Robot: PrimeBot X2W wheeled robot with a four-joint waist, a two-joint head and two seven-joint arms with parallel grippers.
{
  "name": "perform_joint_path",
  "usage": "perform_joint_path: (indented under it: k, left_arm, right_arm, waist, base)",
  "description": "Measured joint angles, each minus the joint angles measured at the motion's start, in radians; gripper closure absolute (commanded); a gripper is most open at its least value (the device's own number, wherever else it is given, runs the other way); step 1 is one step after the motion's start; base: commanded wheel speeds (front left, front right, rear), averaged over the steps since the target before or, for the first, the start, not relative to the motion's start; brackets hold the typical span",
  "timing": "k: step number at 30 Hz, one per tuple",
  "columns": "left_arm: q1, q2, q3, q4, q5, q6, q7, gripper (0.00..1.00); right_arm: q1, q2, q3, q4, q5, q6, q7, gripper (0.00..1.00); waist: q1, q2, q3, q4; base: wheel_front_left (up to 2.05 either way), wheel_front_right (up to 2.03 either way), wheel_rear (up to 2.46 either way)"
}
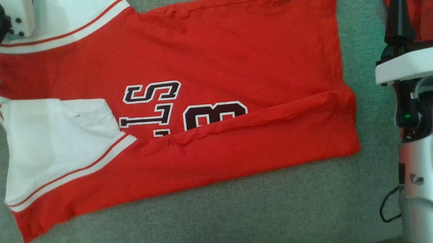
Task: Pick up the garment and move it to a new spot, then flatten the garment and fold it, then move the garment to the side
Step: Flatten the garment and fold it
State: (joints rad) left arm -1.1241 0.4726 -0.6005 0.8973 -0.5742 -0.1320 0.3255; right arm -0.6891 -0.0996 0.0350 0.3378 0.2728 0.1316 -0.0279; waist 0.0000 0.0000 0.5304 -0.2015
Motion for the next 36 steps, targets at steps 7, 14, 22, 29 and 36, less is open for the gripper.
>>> perform_joint_path:
  k: [7, 14, 22, 29, 36]
  left_arm:
    - [0.001, -0.001, -0.065, -0.002, -0.109, 0.0, 0.018, 0.0]
    - [-0.008, 0.023, -0.118, -0.023, -0.167, 0.0, 0.053, 0.0]
    - [-0.028, 0.015, -0.169, -0.018, -0.211, 0.0, 0.041, 1.0]
    - [-0.019, -0.028, -0.181, -0.028, -0.211, 0.0, -0.127, 1.0]
    - [-0.014, -0.061, -0.227, -0.117, -0.214, 0.0, -0.23, 1.0]
  right_arm:
    - [0.0, -0.002, 0.0, 0.03, -0.001, 0.0, -0.004, 0.0]
    - [0.0, -0.001, 0.004, 0.034, -0.001, 0.0, -0.005, 0.0]
    - [0.0, -0.015, 0.025, 0.057, 0.002, 0.0, 0.005, 0.0]
    - [-0.017, -0.093, 0.103, 0.129, 0.058, 0.0, 0.102, 0.0]
    - [-0.072, -0.205, 0.164, 0.32, 0.078, 0.0, 0.211, 0.0]
  waist:
    - [-0.0001, 0.0, -0.026, 0.004]
    - [-0.0001, 0.0, -0.015, -0.005]
    - [0.0, 0.0, -0.021, 0.01]
    - [0.0, 0.0, -0.058, 0.082]
    - [-0.0001, 0.0, -0.091, 0.202]
  base:
    - [0.0, 0.0, 0.0]
    - [0.0, 0.0, 0.0]
    - [0.0, 0.0, 0.0]
    - [0.0, 0.0, 0.0]
    - [0.0, 0.0, 0.0]
